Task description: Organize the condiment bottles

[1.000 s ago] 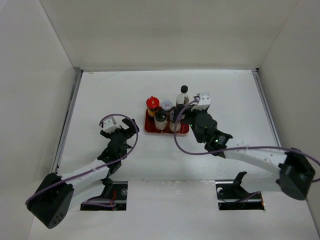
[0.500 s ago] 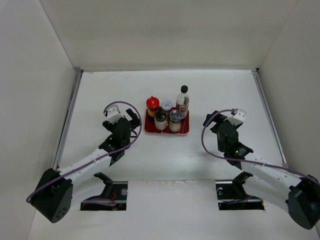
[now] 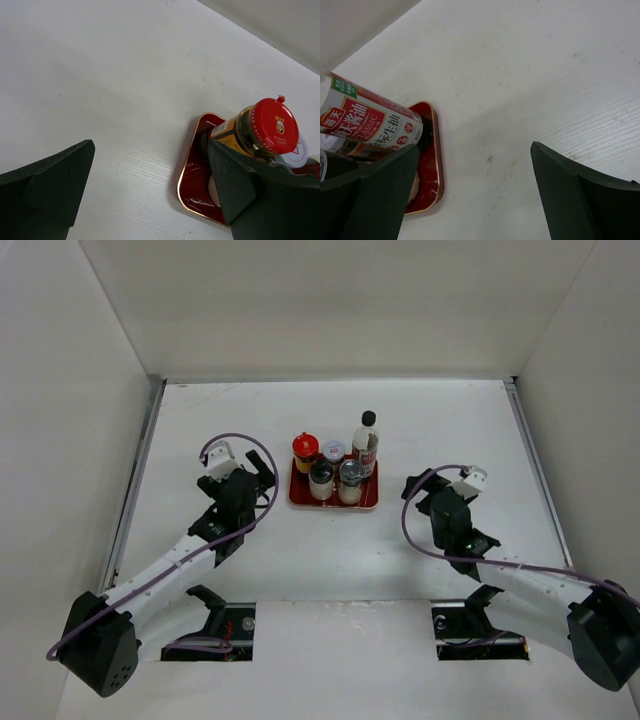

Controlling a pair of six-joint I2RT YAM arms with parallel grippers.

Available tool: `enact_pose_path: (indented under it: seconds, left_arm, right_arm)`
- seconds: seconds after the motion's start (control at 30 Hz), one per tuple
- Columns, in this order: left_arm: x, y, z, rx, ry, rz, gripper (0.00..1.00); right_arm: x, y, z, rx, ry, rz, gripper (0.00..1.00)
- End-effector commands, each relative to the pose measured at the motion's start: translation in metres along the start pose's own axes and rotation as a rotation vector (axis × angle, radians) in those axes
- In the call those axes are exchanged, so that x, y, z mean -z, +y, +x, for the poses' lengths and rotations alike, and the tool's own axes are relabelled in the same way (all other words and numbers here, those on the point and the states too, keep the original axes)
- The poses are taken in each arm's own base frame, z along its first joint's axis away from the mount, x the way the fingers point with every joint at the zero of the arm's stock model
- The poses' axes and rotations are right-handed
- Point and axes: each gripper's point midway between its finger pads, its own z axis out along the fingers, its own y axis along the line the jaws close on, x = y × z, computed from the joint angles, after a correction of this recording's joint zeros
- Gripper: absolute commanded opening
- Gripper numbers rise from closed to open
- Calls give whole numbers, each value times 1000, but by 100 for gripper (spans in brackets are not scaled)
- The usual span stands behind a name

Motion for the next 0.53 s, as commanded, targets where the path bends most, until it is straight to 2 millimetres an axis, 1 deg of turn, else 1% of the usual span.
enact_pose_path:
  seconds: [0.0,0.1,0.2,0.37,0.5]
  left_arm:
    - [-1,-8,-23,34,-40,-3,100]
    - [-1,-9,-24,30,-37,-6,100]
    - [0,-11,-20,27,-32,3,100]
    - [1,-18,-22,27,-31,17,100]
    - [-4,-20,-22,10,-21,2,100]
  right_arm:
    - [0,20,-2,-38,-18,-65,100]
    - [-1,21,-2,-29,-18,-66,100]
    - [0,25,-2,-30,-21,-79,100]
    - [-1,27,1,-23,-14,-82,100]
    - [0,28,0,-9,-18,-83,100]
